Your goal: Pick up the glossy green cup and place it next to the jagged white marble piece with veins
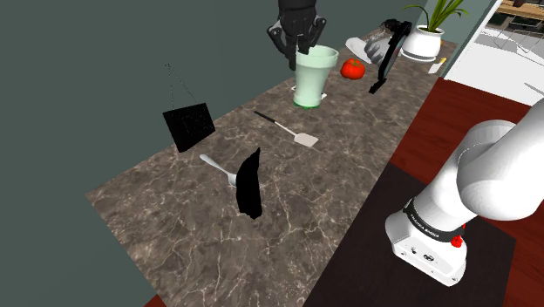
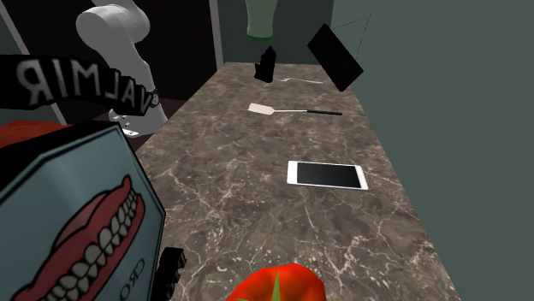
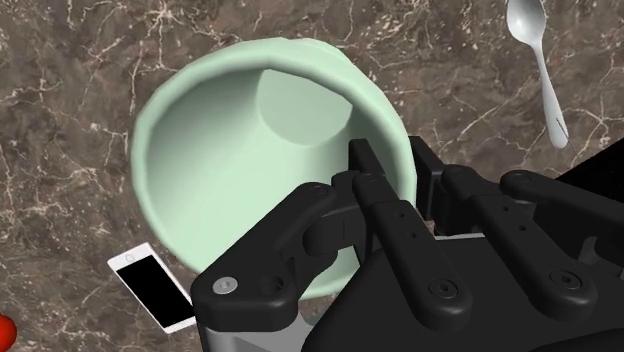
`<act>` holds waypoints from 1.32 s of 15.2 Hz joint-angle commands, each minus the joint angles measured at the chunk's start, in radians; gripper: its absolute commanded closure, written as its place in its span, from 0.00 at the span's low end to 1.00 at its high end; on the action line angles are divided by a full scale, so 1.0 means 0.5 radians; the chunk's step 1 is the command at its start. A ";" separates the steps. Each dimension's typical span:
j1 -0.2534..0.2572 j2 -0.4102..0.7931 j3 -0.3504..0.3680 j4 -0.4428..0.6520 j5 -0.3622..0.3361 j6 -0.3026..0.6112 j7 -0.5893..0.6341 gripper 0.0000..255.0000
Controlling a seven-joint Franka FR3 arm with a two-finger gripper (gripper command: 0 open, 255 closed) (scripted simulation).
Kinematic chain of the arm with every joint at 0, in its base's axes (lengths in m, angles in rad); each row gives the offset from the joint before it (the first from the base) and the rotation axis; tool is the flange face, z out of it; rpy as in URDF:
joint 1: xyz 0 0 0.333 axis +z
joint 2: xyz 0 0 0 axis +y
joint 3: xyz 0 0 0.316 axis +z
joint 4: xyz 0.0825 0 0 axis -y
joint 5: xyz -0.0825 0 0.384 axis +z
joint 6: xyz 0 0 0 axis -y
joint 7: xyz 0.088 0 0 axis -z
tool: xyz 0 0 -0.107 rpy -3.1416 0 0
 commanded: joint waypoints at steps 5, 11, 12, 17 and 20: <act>0.003 -0.012 0.003 -0.164 0.003 0.154 0.010 1.00; 0.004 -0.007 0.005 -0.320 0.002 0.315 0.017 1.00; 0.004 -0.005 0.005 -0.345 0.002 0.342 0.019 1.00; 0.005 0.013 0.007 -0.462 0.000 0.476 0.026 1.00; 0.005 0.030 0.009 -0.526 -0.002 0.557 0.032 1.00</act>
